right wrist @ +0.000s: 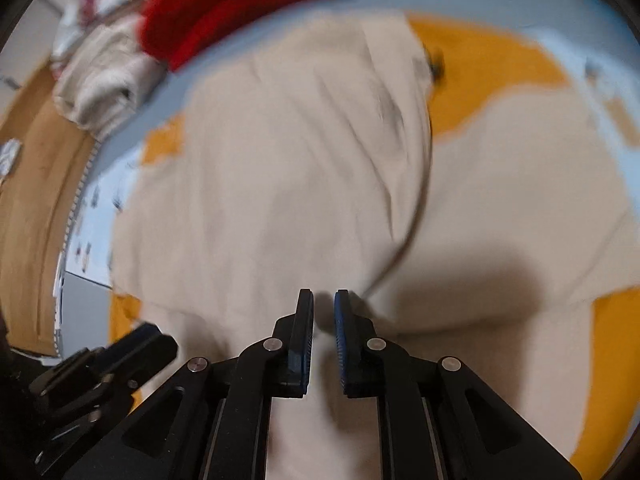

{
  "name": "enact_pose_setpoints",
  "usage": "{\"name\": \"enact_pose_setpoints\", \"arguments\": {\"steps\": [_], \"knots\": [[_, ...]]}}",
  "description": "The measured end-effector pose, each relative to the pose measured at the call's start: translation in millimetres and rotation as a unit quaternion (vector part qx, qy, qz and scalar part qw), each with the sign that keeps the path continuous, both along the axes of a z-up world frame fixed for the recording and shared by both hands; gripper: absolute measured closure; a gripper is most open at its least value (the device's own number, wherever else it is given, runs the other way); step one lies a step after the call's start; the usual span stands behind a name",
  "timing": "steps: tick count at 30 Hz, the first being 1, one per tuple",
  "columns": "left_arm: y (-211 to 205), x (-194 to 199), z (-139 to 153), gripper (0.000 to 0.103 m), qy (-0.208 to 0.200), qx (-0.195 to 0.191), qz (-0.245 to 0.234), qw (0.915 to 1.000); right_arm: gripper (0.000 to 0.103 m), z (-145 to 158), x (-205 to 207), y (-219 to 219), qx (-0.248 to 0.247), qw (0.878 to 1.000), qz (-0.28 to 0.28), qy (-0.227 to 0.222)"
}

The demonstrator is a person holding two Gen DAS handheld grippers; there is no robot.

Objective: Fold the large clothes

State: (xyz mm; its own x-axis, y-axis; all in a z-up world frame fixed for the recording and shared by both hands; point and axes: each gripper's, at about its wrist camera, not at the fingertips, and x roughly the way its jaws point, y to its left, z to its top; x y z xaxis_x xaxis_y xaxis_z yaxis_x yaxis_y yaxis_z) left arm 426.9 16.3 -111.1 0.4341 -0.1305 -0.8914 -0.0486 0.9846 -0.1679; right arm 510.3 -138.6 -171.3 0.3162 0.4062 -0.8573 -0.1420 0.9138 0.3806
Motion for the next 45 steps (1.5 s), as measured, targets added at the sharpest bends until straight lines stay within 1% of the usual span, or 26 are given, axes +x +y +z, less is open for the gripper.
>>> {"name": "enact_pose_setpoints", "arguments": {"steps": [1, 2, 3, 5, 9, 11, 14, 16, 18, 20, 21, 23, 24, 26, 27, 28, 29, 30, 31, 32, 33, 35, 37, 39, 41, 45], "knots": [[3, -3, 5, 0.083, -0.007, 0.002, 0.002, 1.0000, 0.091, 18, -5, 0, -0.011, 0.999, 0.000, -0.037], [6, -8, 11, 0.083, -0.014, 0.004, 0.004, 0.9999, 0.091, 28, -9, -2, -0.014, 0.998, -0.001, -0.059], [9, -14, 18, 0.083, -0.024, 0.006, 0.008, 0.9997, 0.091, 46, -16, -4, -0.014, 0.996, -0.004, -0.093], [14, -22, 26, 0.083, -0.037, 0.004, 0.016, 0.9992, 0.091, 73, -28, -8, -0.016, 0.990, -0.010, -0.136], [18, -44, 45, 0.083, -0.060, 0.001, 0.025, 0.9979, 0.091, 114, -54, -11, -0.030, 0.980, -0.016, -0.194], [15, -56, 56, 0.083, -0.075, 0.008, 0.019, 0.9970, 0.091, 132, -66, -14, -0.037, 0.975, -0.013, -0.217], [12, -81, 79, 0.087, -0.111, 0.028, 0.009, 0.9934, 0.091, 155, -87, -23, -0.042, 0.969, -0.014, -0.242], [13, -99, 97, 0.088, -0.130, 0.039, 0.007, 0.9908, 0.091, 175, -108, -38, -0.034, 0.967, -0.040, -0.250], [16, -114, 111, 0.088, -0.142, 0.040, 0.000, 0.9890, 0.091, 190, -130, -52, -0.021, 0.966, -0.060, -0.249], [21, -139, 124, 0.088, -0.152, 0.059, -0.025, 0.9863, 0.091, 204, -155, -71, -0.022, 0.965, -0.068, -0.253], [24, -151, 128, 0.088, -0.156, 0.066, -0.039, 0.9847, 0.092, 213, -172, -83, -0.034, 0.962, -0.068, -0.264], [32, -178, 131, 0.088, -0.167, 0.069, -0.080, 0.9803, 0.092, 224, -204, -111, -0.058, 0.954, -0.068, -0.284], [39, -195, 130, 0.088, -0.171, 0.073, -0.108, 0.9766, 0.092, 225, -217, -124, -0.068, 0.954, -0.067, -0.284], [57, -218, 122, 0.088, -0.166, 0.084, -0.132, 0.9736, 0.092, 217, -237, -154, -0.082, 0.958, -0.069, -0.267], [68, -226, 117, 0.088, -0.161, 0.083, -0.129, 0.9750, 0.091, 209, -246, -169, -0.082, 0.961, -0.070, -0.254], [86, -233, 108, 0.088, -0.150, 0.070, -0.112, 0.9797, 0.091, 199, -254, -183, -0.082, 0.965, -0.069, -0.239], [114, -238, 94, 0.089, -0.133, 0.042, -0.072, 0.9877, 0.091, 189, -257, -193, -0.085, 0.967, -0.070, -0.230], [134, -242, 80, 0.090, -0.115, 0.021, -0.037, 0.9924, 0.091, 171, -263, -209, -0.098, 0.970, -0.073, -0.211], [145, -242, 69, 0.093, -0.086, 0.018, -0.015, 0.9960, 0.091, 155, -264, -220, -0.110, 0.974, -0.077, -0.185], [159, -240, 57, 0.096, -0.047, 0.023, 0.015, 0.9985, 0.091, 140, -258, -230, -0.111, 0.981, -0.079, -0.141], [169, -241, 53, 0.096, -0.039, 0.014, 0.033, 0.9986, 0.091, 131, -256, -238, -0.096, 0.985, -0.080, -0.117], [188, -239, 45, 0.096, -0.025, -0.029, 0.056, 0.9977, 0.091, 113, -253, -253, -0.079, 0.990, -0.086, -0.084], [193, -236, 33, 0.096, 0.002, -0.034, 0.063, 0.9975, 0.091, 96, -255, -264, -0.091, 0.991, -0.078, -0.064], [194, -233, 17, 0.096, 0.039, -0.037, 0.065, 0.9964, 0.091, 80, -254, -271, -0.102, 0.992, -0.065, -0.031], [195, -232, 3, 0.096, 0.071, -0.042, 0.070, 0.9941, 0.091, 65, -254, -278, -0.086, 0.994, -0.062, 0.000], [205, -239, -16, 0.090, 0.107, -0.041, 0.093, 0.9890, 0.091, 34, -256, -285, -0.077, 0.994, -0.042, 0.064]]}}
